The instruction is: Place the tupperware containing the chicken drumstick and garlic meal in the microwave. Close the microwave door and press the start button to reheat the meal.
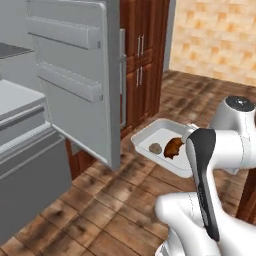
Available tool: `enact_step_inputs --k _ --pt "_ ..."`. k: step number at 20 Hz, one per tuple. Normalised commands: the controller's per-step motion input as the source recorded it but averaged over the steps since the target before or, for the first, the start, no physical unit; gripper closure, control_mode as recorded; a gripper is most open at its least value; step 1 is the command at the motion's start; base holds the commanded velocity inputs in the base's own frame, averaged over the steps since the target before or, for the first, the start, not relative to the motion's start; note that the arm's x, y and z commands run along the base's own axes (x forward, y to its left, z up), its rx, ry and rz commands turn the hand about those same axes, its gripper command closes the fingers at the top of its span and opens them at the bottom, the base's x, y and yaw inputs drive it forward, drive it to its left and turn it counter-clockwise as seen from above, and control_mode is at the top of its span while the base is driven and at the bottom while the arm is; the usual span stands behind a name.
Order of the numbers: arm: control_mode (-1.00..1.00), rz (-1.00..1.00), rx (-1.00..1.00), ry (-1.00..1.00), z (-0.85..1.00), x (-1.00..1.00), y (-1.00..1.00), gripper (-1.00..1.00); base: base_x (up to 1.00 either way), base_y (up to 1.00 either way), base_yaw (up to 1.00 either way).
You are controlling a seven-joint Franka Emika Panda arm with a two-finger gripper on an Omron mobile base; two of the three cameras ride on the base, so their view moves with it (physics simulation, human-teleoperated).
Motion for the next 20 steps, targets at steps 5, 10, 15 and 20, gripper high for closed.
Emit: enact_step_inputs --k 5,10,15,20 --pt "1.00 0.00 0.00 0.00 0.00 0.00 0.00 1.00 0.60 -0.15 -0.36" --pt "1.00 0.00 0.00 0.00 0.00 0.00 0.00 1.00 0.75 -0.01 -0.37" --pt "1.00 0.00 0.00 0.00 0.00 0.00 0.00 1.00 0.91 0.04 -0.31" --pt "1.00 0.00 0.00 0.00 0.00 0.00 0.00 1.00 1.00 0.20 -0.12"
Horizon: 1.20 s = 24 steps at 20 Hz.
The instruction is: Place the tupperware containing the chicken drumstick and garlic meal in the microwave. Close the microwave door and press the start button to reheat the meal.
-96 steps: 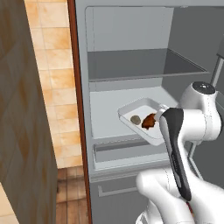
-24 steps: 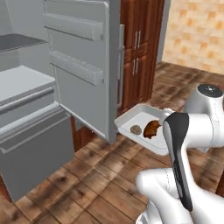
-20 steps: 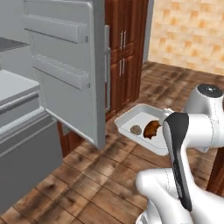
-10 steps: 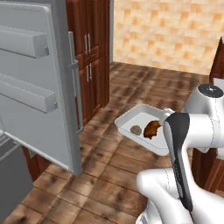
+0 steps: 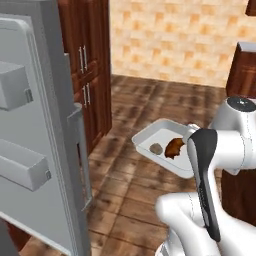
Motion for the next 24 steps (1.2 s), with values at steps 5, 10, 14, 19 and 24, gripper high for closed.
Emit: enact_step_inputs --k 5,10,14,19,24 --pt "1.00 0.00 0.00 0.00 0.00 0.00 0.00 1.00 1.00 0.39 -0.01" --pt "1.00 0.00 0.00 0.00 0.00 0.00 0.00 1.00 1.00 0.30 0.07" --pt "1.00 0.00 0.00 0.00 0.00 0.00 0.00 1.00 1.00 -0.07 0.29" --pt "1.00 0.00 0.00 0.00 0.00 0.00 0.00 1.00 0.71 -0.36 0.44" --pt "1.00 0.00 0.00 0.00 0.00 0.00 0.00 1.00 0.54 -0.21 0.60"
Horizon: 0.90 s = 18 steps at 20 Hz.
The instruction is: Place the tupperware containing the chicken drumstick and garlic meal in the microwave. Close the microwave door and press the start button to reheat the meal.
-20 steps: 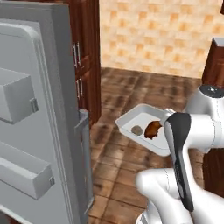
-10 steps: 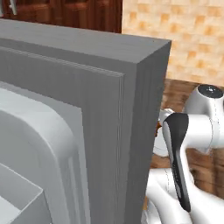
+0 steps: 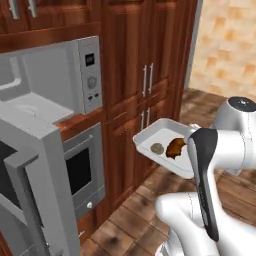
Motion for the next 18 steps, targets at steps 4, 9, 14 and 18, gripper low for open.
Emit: enact_step_inputs --k 4,9,14,18 --pt "1.00 0.00 0.00 0.00 0.00 0.00 0.00 1.00 0.33 -0.17 0.72" --pt "1.00 0.00 0.00 0.00 0.00 0.00 0.00 1.00 0.53 -0.23 0.73" --pt "1.00 0.00 0.00 0.00 0.00 0.00 0.00 1.00 0.56 -0.31 0.68" --pt "1.00 0.00 0.00 0.00 0.00 0.00 0.00 1.00 0.57 -0.26 0.60"
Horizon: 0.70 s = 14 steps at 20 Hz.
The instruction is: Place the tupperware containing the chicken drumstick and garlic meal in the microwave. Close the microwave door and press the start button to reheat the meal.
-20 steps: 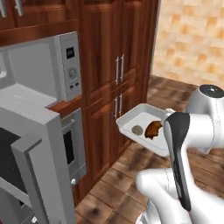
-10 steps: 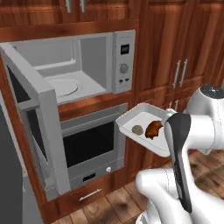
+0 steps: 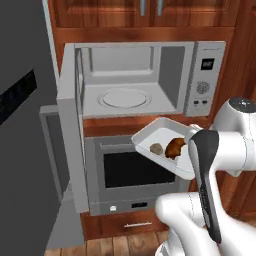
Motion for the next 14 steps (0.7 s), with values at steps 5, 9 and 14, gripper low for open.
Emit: enact_step_inputs --k 5,9,14 --pt "1.00 0.00 0.00 0.00 0.00 0.00 0.00 1.00 0.49 -0.30 0.48" --pt "1.00 0.00 0.00 0.00 0.00 0.00 0.00 1.00 0.49 -0.34 0.33" --pt "1.00 0.00 0.00 0.00 0.00 0.00 0.00 1.00 0.22 -0.37 0.25"
